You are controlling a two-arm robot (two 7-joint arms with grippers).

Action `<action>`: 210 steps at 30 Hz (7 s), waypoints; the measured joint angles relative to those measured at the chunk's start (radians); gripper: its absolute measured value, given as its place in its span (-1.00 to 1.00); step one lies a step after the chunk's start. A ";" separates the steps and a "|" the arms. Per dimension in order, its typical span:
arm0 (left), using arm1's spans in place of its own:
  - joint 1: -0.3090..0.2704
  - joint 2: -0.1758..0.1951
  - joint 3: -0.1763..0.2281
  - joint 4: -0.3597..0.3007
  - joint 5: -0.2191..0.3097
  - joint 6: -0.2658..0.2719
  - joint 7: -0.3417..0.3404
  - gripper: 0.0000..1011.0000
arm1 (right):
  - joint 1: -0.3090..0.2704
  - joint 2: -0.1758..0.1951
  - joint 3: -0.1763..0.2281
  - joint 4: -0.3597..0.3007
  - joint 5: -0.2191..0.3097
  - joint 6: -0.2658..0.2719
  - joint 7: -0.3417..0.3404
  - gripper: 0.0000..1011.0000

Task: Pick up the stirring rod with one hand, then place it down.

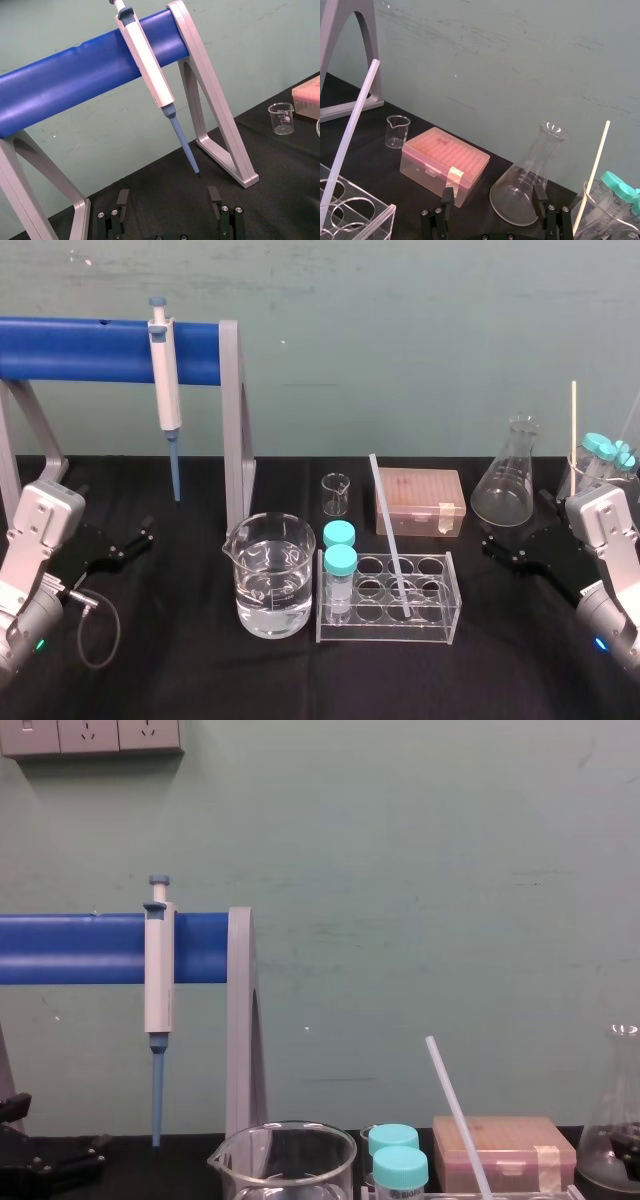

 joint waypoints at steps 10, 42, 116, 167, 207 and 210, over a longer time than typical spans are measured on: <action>0.000 0.000 0.000 0.000 0.000 0.000 0.000 0.98 | 0.000 0.000 0.000 0.000 0.000 0.000 0.000 0.98; 0.000 0.000 0.000 0.000 0.000 0.000 0.000 0.98 | 0.000 0.000 0.000 0.000 0.000 0.000 0.000 0.98; 0.000 0.000 0.000 0.000 0.000 0.000 0.000 0.98 | 0.248 -0.276 -0.008 0.098 0.237 0.398 0.328 0.61; 0.000 0.000 0.000 0.000 0.000 0.000 0.000 0.98 | 0.128 -0.279 0.056 0.007 0.200 0.091 0.417 -0.86; 0.000 0.000 0.000 0.000 0.000 0.000 0.000 0.98 | 0.055 -0.283 0.210 -0.199 0.156 -0.032 0.393 -0.86; 0.000 0.000 0.000 0.000 0.000 0.000 0.000 0.98 | 0.055 -0.284 0.211 -0.199 0.153 -0.030 0.393 -0.86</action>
